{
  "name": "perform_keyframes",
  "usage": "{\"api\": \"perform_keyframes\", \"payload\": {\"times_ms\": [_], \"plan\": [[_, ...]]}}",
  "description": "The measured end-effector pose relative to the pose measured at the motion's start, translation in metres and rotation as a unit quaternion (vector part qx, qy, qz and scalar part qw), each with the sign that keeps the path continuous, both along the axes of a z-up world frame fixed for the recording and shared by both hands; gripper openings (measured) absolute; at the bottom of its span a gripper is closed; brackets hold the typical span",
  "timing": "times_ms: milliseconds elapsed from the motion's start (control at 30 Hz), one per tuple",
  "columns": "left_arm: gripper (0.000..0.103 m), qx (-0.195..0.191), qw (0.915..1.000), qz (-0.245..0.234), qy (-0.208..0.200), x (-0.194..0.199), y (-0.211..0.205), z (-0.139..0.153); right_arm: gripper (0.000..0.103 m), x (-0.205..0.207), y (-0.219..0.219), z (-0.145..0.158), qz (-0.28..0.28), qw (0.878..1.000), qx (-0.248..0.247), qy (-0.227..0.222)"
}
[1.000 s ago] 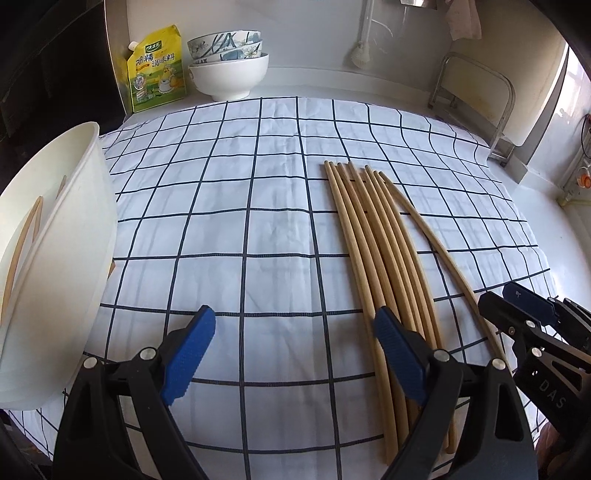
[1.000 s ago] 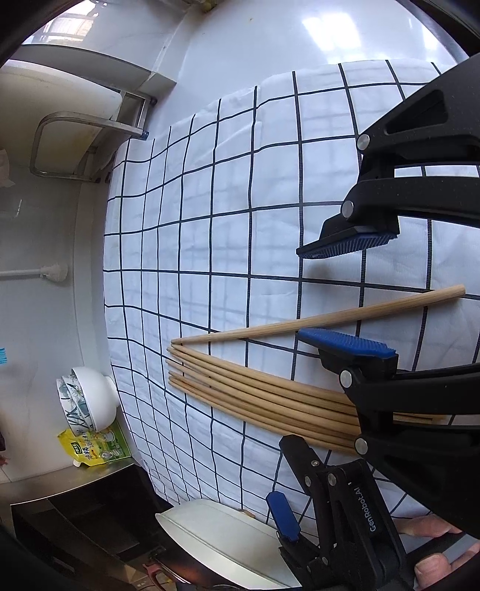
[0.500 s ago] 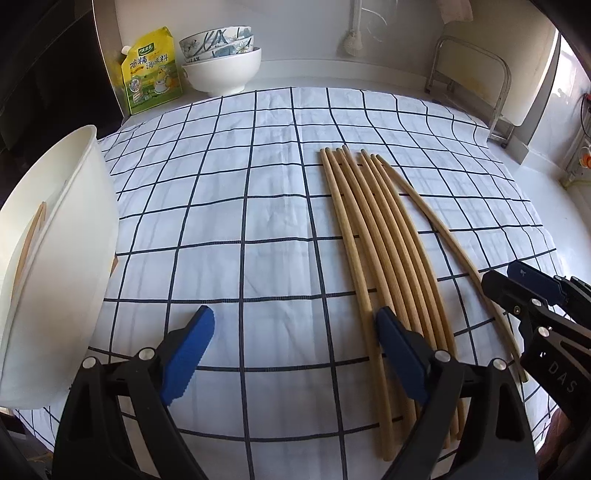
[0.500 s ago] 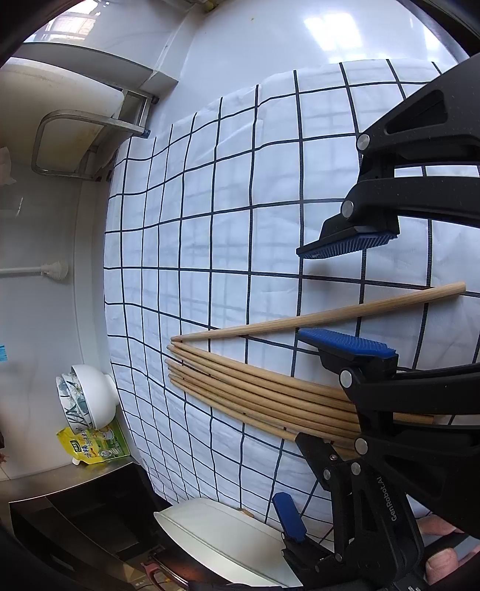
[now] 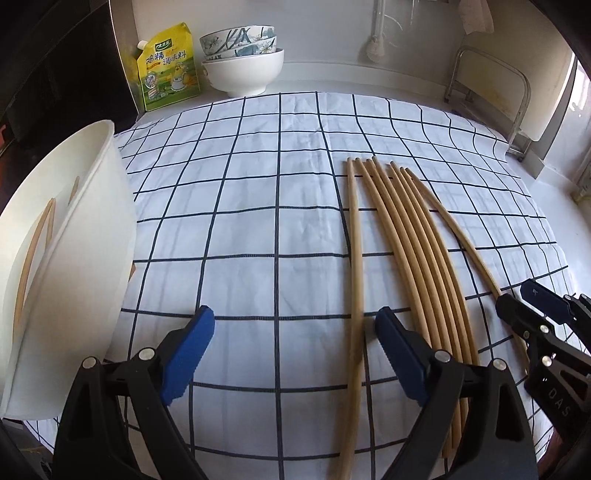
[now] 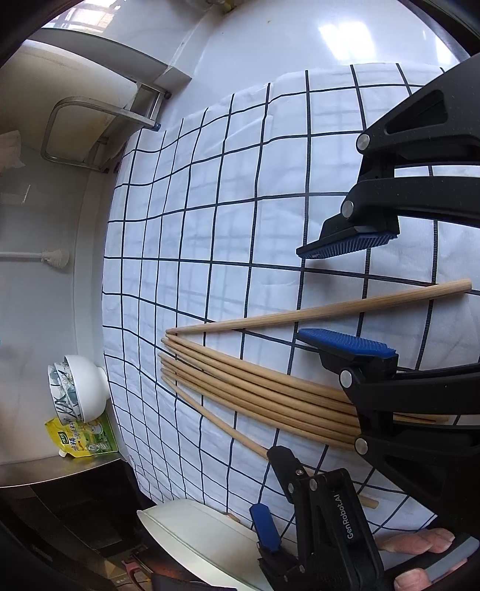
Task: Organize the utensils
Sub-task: 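Close the right tool on one chopstick while the left tool grasps another, then carry both chopsticks over the basin and open both tools to drop them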
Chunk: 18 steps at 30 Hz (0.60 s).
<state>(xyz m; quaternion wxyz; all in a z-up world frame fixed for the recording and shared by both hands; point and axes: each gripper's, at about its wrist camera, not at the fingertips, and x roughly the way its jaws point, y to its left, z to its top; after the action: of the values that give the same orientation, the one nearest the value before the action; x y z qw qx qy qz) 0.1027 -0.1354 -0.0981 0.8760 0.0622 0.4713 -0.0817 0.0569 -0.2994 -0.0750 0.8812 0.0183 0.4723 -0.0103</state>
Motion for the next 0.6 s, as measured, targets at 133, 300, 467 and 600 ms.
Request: {"api": "perform_keyframes", "payload": {"times_ms": [133, 300, 467, 600], "plan": [[0.076, -0.008, 0.9999, -0.011, -0.004, 0.006, -0.007, 0.001, 0.038, 0.0, 0.003, -0.003, 0.004, 1.0, -0.013, -0.003], [0.048, -0.013, 0.9995, -0.027, -0.011, 0.006, -0.013, 0.004, 0.027, 0.001, 0.008, -0.004, 0.015, 1.0, -0.01, -0.01], [0.015, -0.005, 0.9988, -0.045, -0.017, -0.001, -0.022, 0.005, 0.007, 0.0, 0.015, -0.004, 0.028, 0.999, -0.019, -0.018], [0.007, -0.016, 0.9988, -0.046, -0.009, -0.004, -0.018, 0.005, 0.006, -0.001, 0.009, -0.003, 0.025, 1.0, 0.0, -0.018]]}}
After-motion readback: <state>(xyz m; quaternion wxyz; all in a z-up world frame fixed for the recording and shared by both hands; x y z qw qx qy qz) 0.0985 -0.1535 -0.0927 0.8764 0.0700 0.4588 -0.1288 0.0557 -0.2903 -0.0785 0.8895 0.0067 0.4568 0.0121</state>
